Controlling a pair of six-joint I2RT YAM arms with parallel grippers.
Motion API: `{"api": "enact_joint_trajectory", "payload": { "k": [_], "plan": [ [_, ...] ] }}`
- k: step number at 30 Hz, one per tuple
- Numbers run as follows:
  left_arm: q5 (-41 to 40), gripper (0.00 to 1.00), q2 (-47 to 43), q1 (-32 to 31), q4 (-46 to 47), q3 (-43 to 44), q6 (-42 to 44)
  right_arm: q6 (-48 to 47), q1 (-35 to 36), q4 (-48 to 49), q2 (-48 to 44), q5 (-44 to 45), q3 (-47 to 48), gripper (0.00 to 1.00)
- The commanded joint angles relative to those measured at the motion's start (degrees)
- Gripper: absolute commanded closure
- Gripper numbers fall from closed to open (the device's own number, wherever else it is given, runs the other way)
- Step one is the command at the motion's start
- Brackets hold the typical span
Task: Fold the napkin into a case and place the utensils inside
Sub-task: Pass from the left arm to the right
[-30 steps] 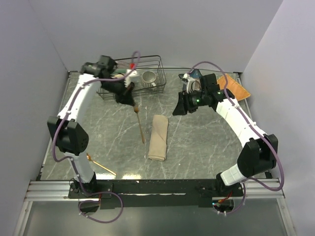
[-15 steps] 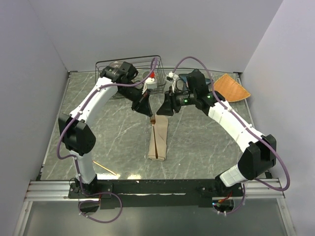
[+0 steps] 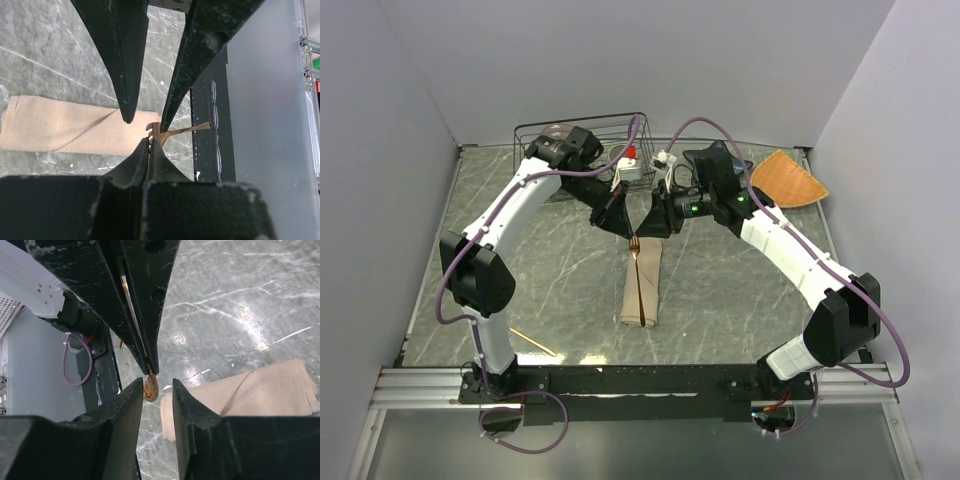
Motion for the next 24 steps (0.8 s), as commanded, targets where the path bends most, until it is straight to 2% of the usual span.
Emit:
{"api": "enact_joint_trajectory", "payload": {
  "k": [1,4,11,12,15,17,18,19,21,22,24],
  "plan": [
    [4.6,0.99,-0.8,-0.2,-0.4,1.5,0.5,-1.1,0.7,1.2,-0.5,-2.3,0.9,0.67],
    [5.1,0.99,-0.7,-0.2,-0.8,1.7,1.2,-1.0,0.8,1.1,-0.1,-3.0,1.0,0.72],
    [5.4,0.99,-0.3,-0.2,-0.6,1.8,1.0,-1.9,1.2,-0.2,0.6,-4.3,1.8,0.75],
    [5.4,0.99,-0.3,-0.2,-0.5,1.8,1.0,-2.3,1.3,-0.5,0.9,-4.5,2.3,0.79],
    [5.5,0.99,-0.4,0.0,0.4,1.5,0.4,-2.6,1.2,-1.3,1.4,-4.7,2.7,0.97],
    [5.6,0.99,-0.6,0.2,0.9,1.1,-0.3,-2.1,1.2,-0.7,1.5,-4.8,2.8,1.0],
    [5.8,0.92,-0.9,0.3,2.0,0.7,-0.7,-0.8,0.9,-0.3,1.5,-4.8,2.8,1.0],
    [6.0,0.75,-1.3,0.9,2.7,-0.1,-1.3,0.0,0.7,0.2,1.6,-5.0,2.7,1.0],
    [6.8,0.65,-2.0,2.0,5.6,-1.1,-4.0,3.2,-0.2,2.3,1.8,-5.2,2.6,1.0],
    [6.8,0.54,-2.7,3.3,6.7,-2.3,-6.6,4.1,-1.3,3.0,1.8,-5.5,2.5,1.0],
    [7.0,0.43,-3.7,5.0,10.1,-3.9,-8.9,6.3,-2.5,4.5,2.5,-5.9,3.0,1.0]
  ]
}}
